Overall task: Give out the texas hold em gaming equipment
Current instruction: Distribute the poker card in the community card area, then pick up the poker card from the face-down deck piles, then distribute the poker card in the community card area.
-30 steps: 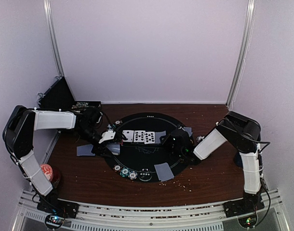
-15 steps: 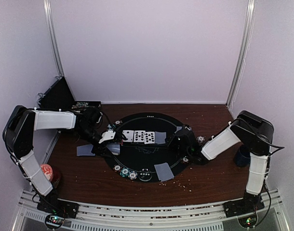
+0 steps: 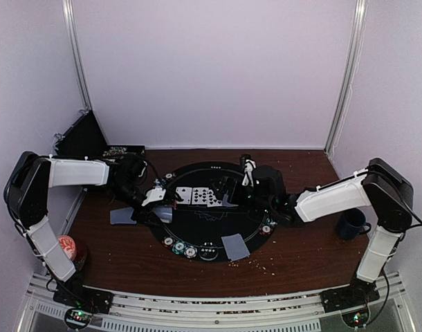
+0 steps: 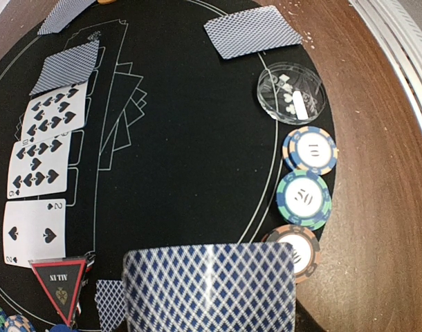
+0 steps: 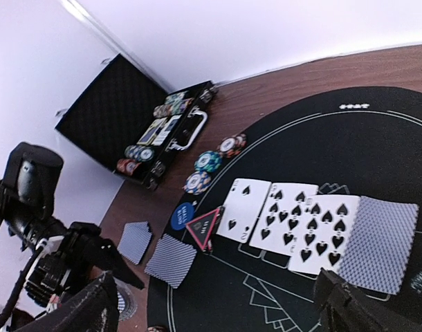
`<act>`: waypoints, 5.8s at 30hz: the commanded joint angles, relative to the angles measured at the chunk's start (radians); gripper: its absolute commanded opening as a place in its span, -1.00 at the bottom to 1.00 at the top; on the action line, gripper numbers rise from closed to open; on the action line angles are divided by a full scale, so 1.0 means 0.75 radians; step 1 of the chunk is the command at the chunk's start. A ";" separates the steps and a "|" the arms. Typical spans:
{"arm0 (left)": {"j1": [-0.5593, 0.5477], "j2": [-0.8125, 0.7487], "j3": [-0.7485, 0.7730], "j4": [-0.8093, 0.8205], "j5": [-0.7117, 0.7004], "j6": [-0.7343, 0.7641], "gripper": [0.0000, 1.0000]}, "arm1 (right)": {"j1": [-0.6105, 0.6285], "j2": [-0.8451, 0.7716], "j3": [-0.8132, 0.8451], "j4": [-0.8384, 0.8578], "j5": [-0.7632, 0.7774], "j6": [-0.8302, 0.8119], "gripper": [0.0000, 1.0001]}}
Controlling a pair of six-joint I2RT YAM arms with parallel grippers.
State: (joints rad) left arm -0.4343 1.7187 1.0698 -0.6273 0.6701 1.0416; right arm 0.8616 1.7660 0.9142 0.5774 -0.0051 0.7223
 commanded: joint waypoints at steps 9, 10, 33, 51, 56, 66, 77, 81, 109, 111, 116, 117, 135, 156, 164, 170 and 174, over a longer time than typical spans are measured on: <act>-0.010 -0.013 0.004 0.008 0.035 0.022 -0.06 | 0.079 0.299 0.283 0.119 -0.564 -0.231 1.00; -0.010 -0.011 0.005 0.008 0.035 0.022 -0.06 | 0.087 0.319 0.297 0.118 -0.567 -0.239 0.98; -0.009 -0.011 0.001 0.006 0.035 0.026 -0.06 | 0.159 0.591 0.655 -0.174 -0.321 -0.354 0.39; -0.010 -0.003 0.003 0.008 0.033 0.026 -0.06 | 0.147 0.509 0.580 -0.191 -0.296 -0.423 -0.18; -0.009 -0.001 0.005 0.008 0.033 0.027 -0.06 | 0.146 0.473 0.554 -0.184 -0.310 -0.429 -0.30; -0.010 0.001 0.007 0.008 0.031 0.023 -0.06 | 0.150 0.479 0.553 -0.091 -0.515 -0.393 -0.74; -0.009 0.007 0.009 0.008 0.025 0.023 -0.06 | 0.143 0.437 0.500 -0.090 -0.526 -0.403 -1.00; -0.009 0.009 0.009 0.008 0.025 0.024 -0.06 | 0.117 0.395 0.430 -0.010 -0.546 -0.364 -1.00; -0.010 0.011 0.013 0.008 0.025 0.020 -0.06 | 0.091 0.495 0.479 0.051 -0.718 -0.224 -0.67; -0.009 0.010 0.012 0.008 0.025 0.020 -0.06 | 0.094 0.508 0.490 0.049 -0.723 -0.221 -0.67; -0.009 0.012 0.011 0.008 0.025 0.021 -0.06 | 0.093 0.516 0.495 0.073 -0.745 -0.211 -0.67; -0.009 0.013 0.011 0.008 0.025 0.022 -0.06 | 0.093 0.517 0.496 0.074 -0.751 -0.208 -0.71; -0.006 0.019 0.015 0.017 0.011 0.005 -0.07 | 0.035 0.200 -0.014 0.432 -0.394 -0.018 -1.00; -0.008 0.024 0.015 0.018 0.012 0.008 -0.07 | -0.029 0.055 -0.136 -0.041 0.828 0.185 -1.00; -0.007 0.025 0.015 0.018 0.012 0.008 -0.06 | -0.078 0.149 -0.040 -0.140 0.869 0.185 -1.00; -0.008 0.026 0.015 0.018 0.010 0.008 -0.07 | -0.106 0.243 0.035 -0.162 0.832 0.192 -1.00; -0.008 0.026 0.015 0.018 0.010 0.010 -0.06 | -0.117 0.283 0.061 -0.165 0.817 0.213 -1.00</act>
State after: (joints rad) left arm -0.4397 1.7264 1.0698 -0.6216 0.6617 1.0481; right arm 0.7856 1.9499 0.9310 0.4778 0.6029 0.8642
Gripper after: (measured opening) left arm 0.470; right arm 0.004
